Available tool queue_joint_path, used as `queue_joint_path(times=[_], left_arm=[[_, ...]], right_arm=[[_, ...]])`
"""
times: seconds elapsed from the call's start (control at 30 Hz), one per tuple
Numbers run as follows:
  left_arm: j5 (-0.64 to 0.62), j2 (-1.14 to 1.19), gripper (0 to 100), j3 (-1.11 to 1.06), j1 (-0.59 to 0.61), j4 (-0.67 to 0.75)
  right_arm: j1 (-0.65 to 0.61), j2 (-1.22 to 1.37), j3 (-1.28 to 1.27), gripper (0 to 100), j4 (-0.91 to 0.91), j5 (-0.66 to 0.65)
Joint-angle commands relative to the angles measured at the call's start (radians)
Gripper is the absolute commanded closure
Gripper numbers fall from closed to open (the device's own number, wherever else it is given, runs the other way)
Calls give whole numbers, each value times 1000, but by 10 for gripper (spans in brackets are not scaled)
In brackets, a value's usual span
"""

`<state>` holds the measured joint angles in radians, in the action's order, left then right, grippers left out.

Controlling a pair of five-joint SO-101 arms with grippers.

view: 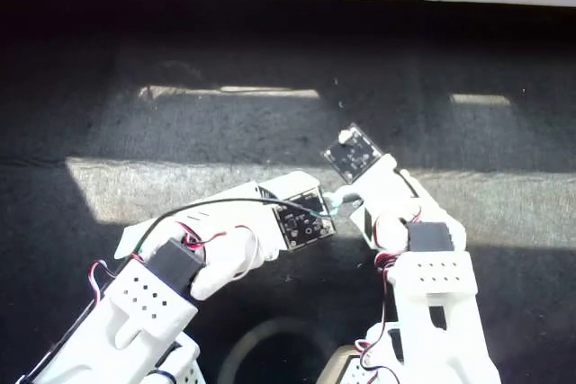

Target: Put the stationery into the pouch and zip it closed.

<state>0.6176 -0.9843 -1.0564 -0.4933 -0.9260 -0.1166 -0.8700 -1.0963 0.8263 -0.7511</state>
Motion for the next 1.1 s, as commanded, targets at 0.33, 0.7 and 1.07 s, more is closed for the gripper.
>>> queue_joint_path(times=[0.33,0.7,1.07], left_arm=[[0,-4,992,-173,22,107],[0,-4,992,-145,24,107],[0,-4,992,-151,67,106]], right_arm=[[-16,-31,91,731,150,140],[-191,-21,71,728,35,138],[-193,-21,-36,673,-38,144]])
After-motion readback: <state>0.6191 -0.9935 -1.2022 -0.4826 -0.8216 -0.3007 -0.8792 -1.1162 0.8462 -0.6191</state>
